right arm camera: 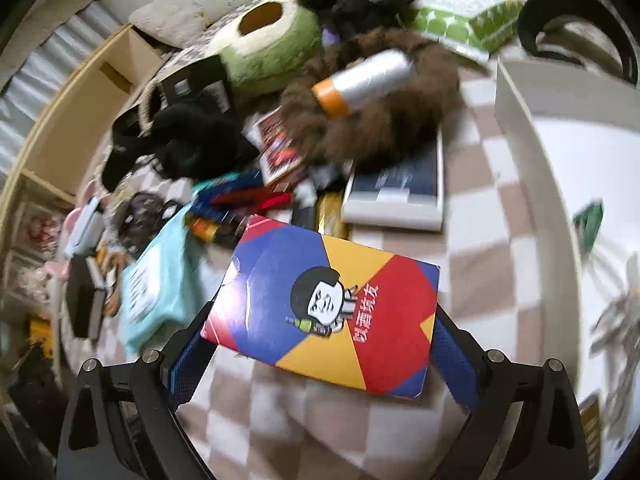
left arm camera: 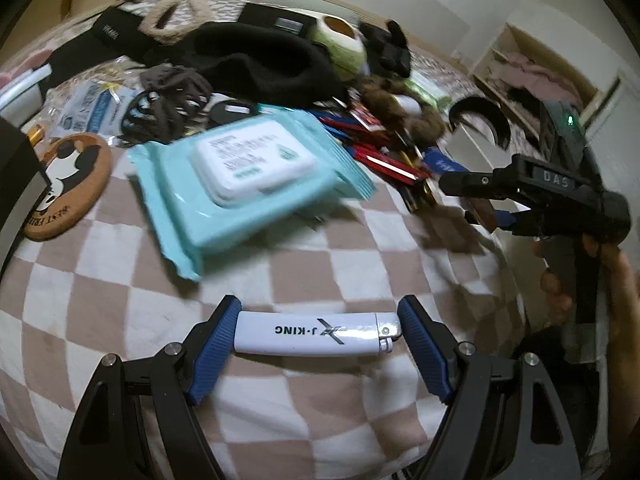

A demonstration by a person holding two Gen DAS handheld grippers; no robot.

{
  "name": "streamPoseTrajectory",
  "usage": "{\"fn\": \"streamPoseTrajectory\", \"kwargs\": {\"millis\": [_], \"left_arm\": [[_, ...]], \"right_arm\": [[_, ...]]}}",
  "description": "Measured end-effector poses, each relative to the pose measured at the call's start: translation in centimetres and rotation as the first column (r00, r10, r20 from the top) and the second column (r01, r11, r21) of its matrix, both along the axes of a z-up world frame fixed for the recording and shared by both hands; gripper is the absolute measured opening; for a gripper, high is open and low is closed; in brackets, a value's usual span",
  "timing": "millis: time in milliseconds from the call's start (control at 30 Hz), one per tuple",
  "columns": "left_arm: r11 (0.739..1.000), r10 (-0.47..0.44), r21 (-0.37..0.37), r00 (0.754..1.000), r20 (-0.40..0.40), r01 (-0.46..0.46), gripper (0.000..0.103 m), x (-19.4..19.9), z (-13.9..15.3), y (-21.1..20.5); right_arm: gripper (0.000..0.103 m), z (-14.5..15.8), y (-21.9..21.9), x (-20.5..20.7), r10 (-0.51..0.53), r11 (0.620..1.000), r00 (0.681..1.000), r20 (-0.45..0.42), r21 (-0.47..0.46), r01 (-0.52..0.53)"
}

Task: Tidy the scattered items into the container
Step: 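Close the right gripper on the red-blue-yellow card box and lift it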

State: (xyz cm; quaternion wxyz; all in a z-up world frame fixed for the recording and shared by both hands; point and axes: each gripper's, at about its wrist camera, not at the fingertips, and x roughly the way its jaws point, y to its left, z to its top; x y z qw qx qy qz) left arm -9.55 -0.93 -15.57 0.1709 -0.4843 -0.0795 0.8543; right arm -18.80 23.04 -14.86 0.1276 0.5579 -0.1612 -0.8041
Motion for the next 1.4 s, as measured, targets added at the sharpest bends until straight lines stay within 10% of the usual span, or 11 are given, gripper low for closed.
{"fn": "streamPoseTrajectory", "kwargs": {"millis": [533, 1400], "left_arm": [[0.978, -0.025, -0.208, 0.998, -0.051, 0.014, 0.102, 2.2, -1.1, 3.6], [0.973, 0.067, -0.217, 0.995, -0.079, -0.082, 0.081, 2.5, -0.9, 2.8]], "right_arm": [[0.097, -1.2, -3.1, 4.8, 0.066, 0.974, 0.994, -0.088, 0.222, -0.045], [0.098, -1.7, -4.3, 5.2, 0.051, 0.953, 0.986, -0.161, 0.304, 0.000]]}}
